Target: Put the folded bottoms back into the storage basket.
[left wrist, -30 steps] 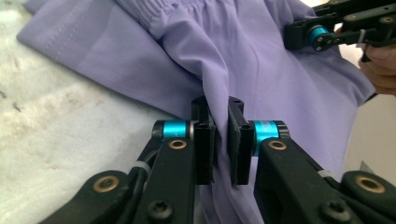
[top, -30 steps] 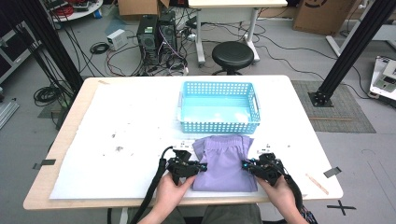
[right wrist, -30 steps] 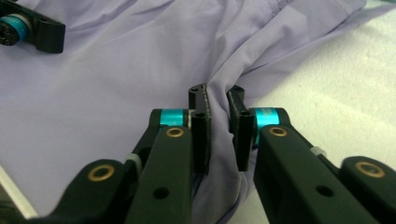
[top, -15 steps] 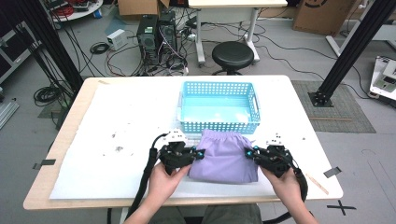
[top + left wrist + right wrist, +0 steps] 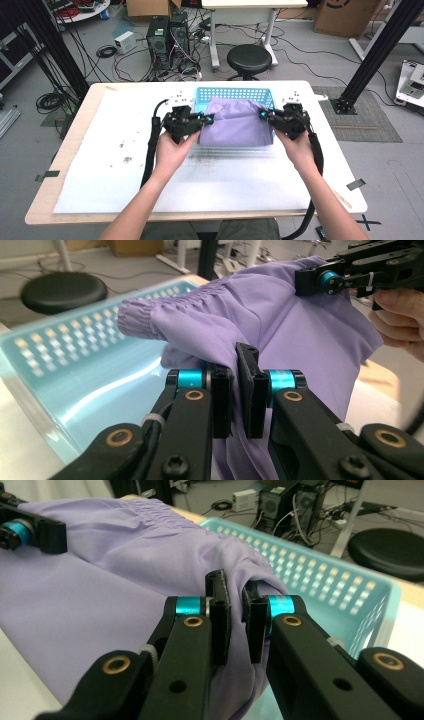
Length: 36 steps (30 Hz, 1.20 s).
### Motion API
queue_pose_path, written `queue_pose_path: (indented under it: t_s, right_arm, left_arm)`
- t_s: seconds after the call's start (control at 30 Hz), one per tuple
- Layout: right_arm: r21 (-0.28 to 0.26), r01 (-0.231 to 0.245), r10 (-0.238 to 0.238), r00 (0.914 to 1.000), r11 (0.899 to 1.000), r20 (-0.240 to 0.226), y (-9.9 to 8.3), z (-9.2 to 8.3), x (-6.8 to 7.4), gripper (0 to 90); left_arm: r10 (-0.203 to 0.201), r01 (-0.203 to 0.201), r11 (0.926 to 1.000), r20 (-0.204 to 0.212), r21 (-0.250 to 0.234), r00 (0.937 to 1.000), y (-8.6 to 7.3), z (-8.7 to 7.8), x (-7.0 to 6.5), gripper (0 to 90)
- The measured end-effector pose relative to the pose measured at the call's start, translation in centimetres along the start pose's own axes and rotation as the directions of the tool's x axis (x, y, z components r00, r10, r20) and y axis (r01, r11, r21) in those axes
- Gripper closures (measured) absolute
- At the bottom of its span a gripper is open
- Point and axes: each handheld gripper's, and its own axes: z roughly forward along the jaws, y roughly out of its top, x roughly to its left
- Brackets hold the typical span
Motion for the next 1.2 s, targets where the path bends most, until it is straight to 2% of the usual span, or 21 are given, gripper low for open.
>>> queue_pose_path:
  t_s: [0.1, 0.2, 0.3, 0.43, 0.6, 0.63, 0.67, 0.7, 0.73, 0.8, 0.87, 1.03, 1.2]
  right_arm:
    - [-0.014, 0.018, -0.018, 0.9996, 1.000, 0.024, 1.6, 1.7, -1.4, 85.7]
    - [0.007, 0.041, -0.041, 0.9974, 0.999, 0.059, 2.2, 3.5, -2.5, 85.7]
    - [0.037, 0.039, -0.042, 0.9953, 0.999, 0.087, 2.4, 5.6, -3.6, 85.7]
    - [0.060, 0.029, -0.035, 0.9928, 0.998, 0.114, 2.1, 7.9, -5.2, 85.7]
    - [0.099, 0.011, -0.024, 0.9911, 0.995, 0.131, 1.2, 10.5, -6.4, 85.3]
    - [0.112, 0.019, -0.034, 0.9901, 0.994, 0.137, 1.0, 10.9, -6.6, 83.2]
    - [0.125, 0.018, -0.037, 0.9882, 0.992, 0.148, 0.8, 11.3, -6.7, 78.2]
    - [0.137, 0.007, -0.030, 0.9858, 0.991, 0.165, 0.7, 11.5, -6.8, 70.6]
    - [0.145, 0.007, -0.034, 0.9819, 0.989, 0.186, 0.6, 11.6, -6.8, 64.7]
    - [0.148, 0.004, -0.034, 0.9788, 0.989, 0.202, 0.6, 11.4, -7.1, 57.5]
    - [0.134, -0.010, -0.019, 0.9769, 0.991, 0.213, 0.8, 10.6, -7.3, 54.9]
    - [0.071, -0.011, -0.005, 0.9771, 0.997, 0.213, 0.8, 7.7, -7.2, 48.7]
    - [0.032, 0.006, -0.012, 0.9797, 0.999, 0.200, -0.6, 4.6, -6.8, 46.0]
  left_arm:
    - [0.022, -0.022, 0.9997, -0.034, -0.009, 0.9992, 1.0, 1.4, 1.7, 85.1]
    - [0.019, -0.019, 0.9998, -0.060, 0.001, 0.9980, 1.4, 3.1, 3.4, 85.1]
    - [0.044, -0.041, 0.9989, -0.094, 0.023, 0.9946, 1.2, 5.1, 4.7, 85.1]
    - [0.034, -0.028, 0.9984, -0.118, 0.049, 0.9924, 0.3, 7.3, 6.1, 85.0]
    - [-0.007, 0.019, 0.9964, -0.147, 0.083, 0.9890, -1.0, 9.6, 7.6, 84.9]
    - [-0.008, 0.025, 0.9942, -0.165, 0.105, 0.9863, -1.1, 9.8, 7.8, 84.4]
    - [0.000, 0.021, 0.9941, -0.191, 0.106, 0.9816, -1.0, 9.8, 7.7, 82.4]
    - [0.010, 0.013, 0.9952, -0.230, 0.097, 0.9731, -1.0, 9.7, 7.6, 72.3]
    - [0.014, 0.012, 0.9950, -0.260, 0.100, 0.9655, -0.9, 9.5, 7.6, 59.9]
    - [0.017, 0.009, 0.9954, -0.266, 0.095, 0.9639, -0.8, 9.0, 7.6, 53.2]
    - [0.022, 0.002, 0.9961, -0.274, 0.088, 0.9614, -1.0, 8.3, 7.5, 47.6]
    - [0.025, -0.009, 0.9978, -0.250, 0.065, 0.9678, -1.6, 6.0, 7.0, 43.9]
    - [0.046, -0.041, 0.9987, -0.215, 0.029, 0.9754, -2.6, 2.9, 6.0, 42.3]
